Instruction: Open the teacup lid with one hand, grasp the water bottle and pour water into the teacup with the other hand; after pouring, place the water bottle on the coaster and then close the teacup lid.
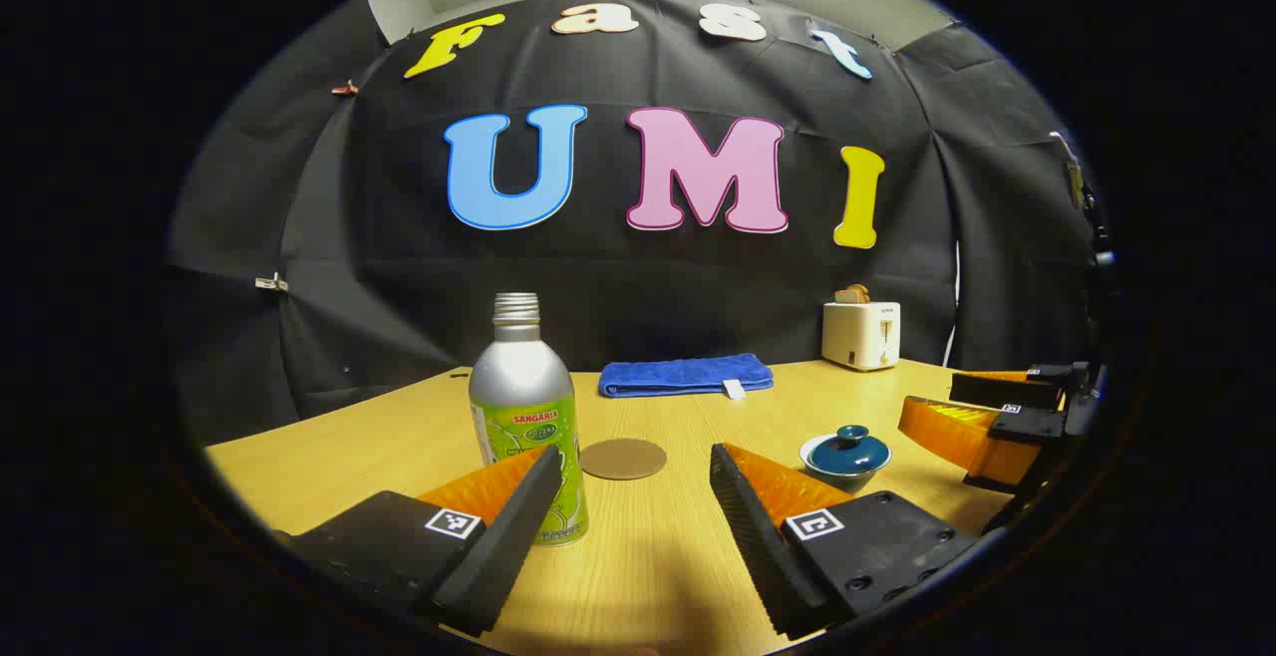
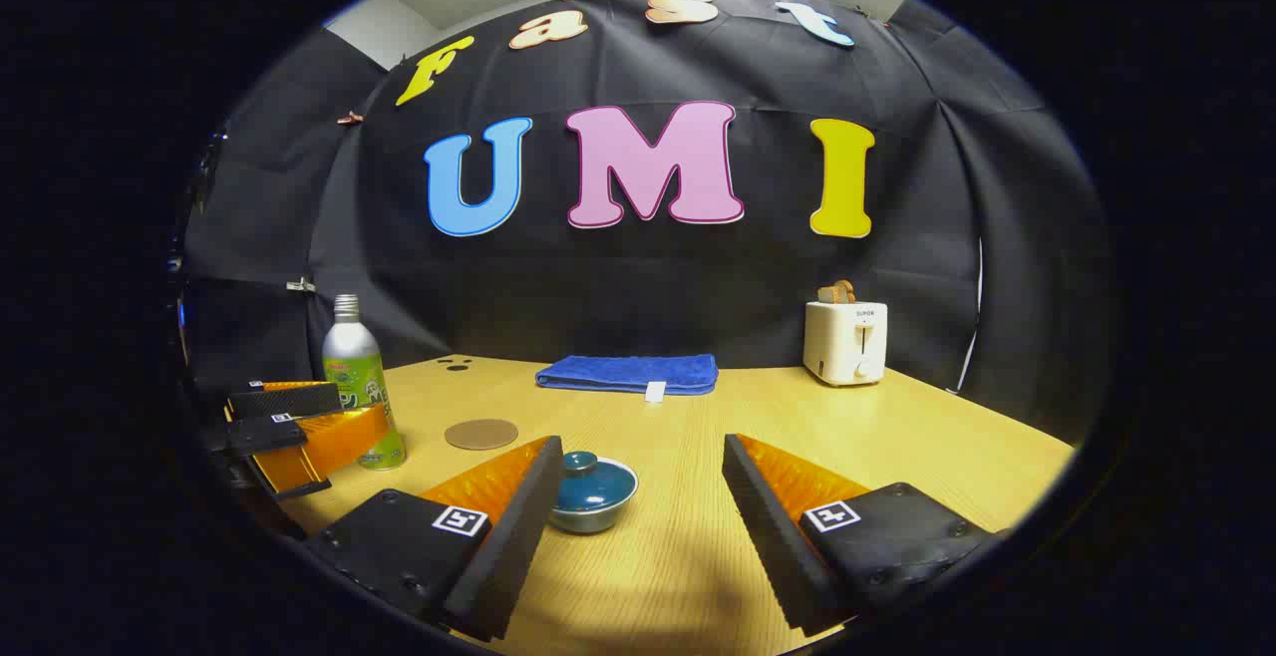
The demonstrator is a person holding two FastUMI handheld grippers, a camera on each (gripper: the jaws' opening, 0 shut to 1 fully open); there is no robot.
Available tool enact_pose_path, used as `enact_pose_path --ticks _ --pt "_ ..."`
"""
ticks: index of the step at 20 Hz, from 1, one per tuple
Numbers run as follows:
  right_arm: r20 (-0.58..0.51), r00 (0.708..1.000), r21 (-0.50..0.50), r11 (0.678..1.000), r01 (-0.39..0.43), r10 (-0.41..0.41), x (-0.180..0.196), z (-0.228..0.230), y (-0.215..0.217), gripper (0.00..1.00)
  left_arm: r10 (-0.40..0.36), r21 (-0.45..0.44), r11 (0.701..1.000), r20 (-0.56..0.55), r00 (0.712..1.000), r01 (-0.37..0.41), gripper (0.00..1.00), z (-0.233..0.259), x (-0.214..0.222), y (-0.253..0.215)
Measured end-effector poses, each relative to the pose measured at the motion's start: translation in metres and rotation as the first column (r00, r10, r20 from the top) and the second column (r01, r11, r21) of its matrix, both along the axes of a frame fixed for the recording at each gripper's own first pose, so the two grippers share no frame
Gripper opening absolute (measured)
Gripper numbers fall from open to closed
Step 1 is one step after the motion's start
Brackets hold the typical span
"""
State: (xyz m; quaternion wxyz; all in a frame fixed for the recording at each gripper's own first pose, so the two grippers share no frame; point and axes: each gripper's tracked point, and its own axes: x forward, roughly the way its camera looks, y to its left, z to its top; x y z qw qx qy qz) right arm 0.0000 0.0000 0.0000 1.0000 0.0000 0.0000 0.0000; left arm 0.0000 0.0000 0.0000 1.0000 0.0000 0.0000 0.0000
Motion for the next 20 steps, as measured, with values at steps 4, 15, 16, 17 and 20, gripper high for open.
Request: enact_pose_path --ticks 4,15,16,17,20 --pt "0.0 1.0 0.0 1.0 0.0 0.0 0.0005 0.0002 0.0 0.99 0.0 0.0 1.0 0.001 1.0 0.0 0.95 0.0001 0.0006 -0.0002" --pt "-0.001 1.0 0.0 1.0 0.0 0.0 0.0001 -0.0002 0.0001 0.99 -0.015 0.002 1.0 0.018 1.0 0.015 0.95 0.002 -0.0014 -0.0033" --pt "-0.002 1.0 0.0 1.0 0.0 0.0 0.0001 -0.0002 0.0004 0.99 -0.016 0.001 1.0 0.018 1.0 0.016 0.95 0.0024 -0.0017 -0.0025" --pt "-0.001 1.0 0.0 1.0 -0.002 0.002 -0.0001 0.0 0.0006 0.99 -0.016 0.001 1.0 0.02 1.0 0.016 0.95 0.0033 -0.002 -0.0023" --pt "-0.004 1.0 0.002 1.0 -0.023 0.023 0.0003 -0.0003 0.0044 0.99 -0.02 0.002 1.0 0.04 0.999 0.02 0.95 0.0075 -0.004 -0.0032"
